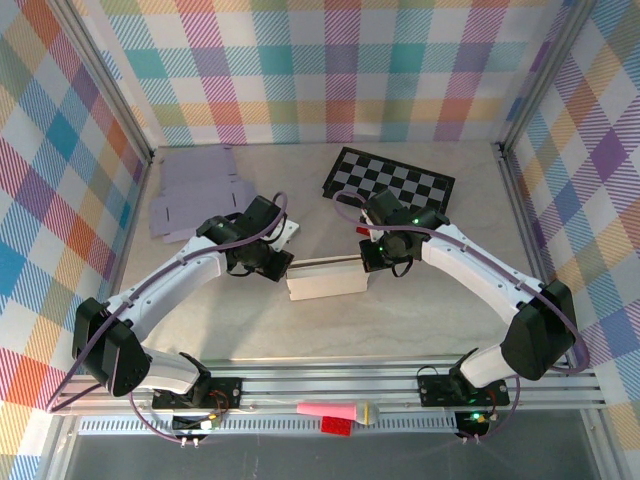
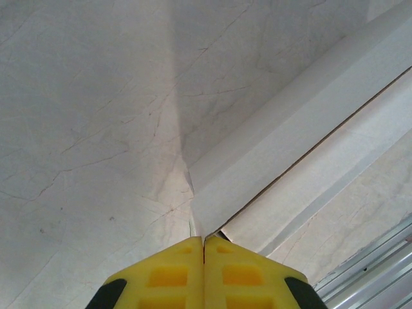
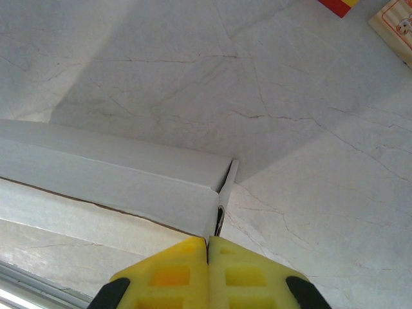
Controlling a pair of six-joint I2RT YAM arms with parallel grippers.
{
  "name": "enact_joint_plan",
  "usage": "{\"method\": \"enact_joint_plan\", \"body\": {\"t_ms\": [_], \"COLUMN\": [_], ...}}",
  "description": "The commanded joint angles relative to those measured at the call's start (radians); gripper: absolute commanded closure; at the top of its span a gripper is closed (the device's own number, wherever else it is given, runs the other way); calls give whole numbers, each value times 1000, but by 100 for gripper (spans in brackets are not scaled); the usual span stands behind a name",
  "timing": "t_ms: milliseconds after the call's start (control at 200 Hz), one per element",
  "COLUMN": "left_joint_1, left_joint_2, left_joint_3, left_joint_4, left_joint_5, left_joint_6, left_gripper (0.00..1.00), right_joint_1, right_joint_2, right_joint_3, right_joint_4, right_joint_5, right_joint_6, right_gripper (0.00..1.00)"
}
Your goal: Fold the paper box
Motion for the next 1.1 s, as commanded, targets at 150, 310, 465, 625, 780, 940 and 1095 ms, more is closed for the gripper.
{"method": "enact_joint_plan", "body": {"t_ms": [150,310,465,625,780,940,1095], "left_joint_1": [10,10,10,10,10,10,10], "left_joint_2": [20,25,25,44,51,67,74], "left_joint_3": [52,52,56,62,74,92,93], "left_joint_4": [-57,-79,-76,-79,-83,-100,-91], "left_joint_5": [87,130,148,171,192,210,238], "left_joint_6": [-151,-263,-355,-461,-519,-555,-596], "left_gripper": [100,100,100,100,100,100,100], "right_joint_1": [5,7,11,15,18,20,20], "right_joint_2": [14,19,29,34,35,40,39], "right_joint_3": [5,1,1,-1,-1,-2,-4], "right_joint_4": [-4,-1,-1,1,-1,0,2], "right_joint_5": [5,14,15,18,22,23,21], "right_joint_6": [44,54,55,58,58,60,62], "right_gripper": [100,100,100,100,100,100,100]}}
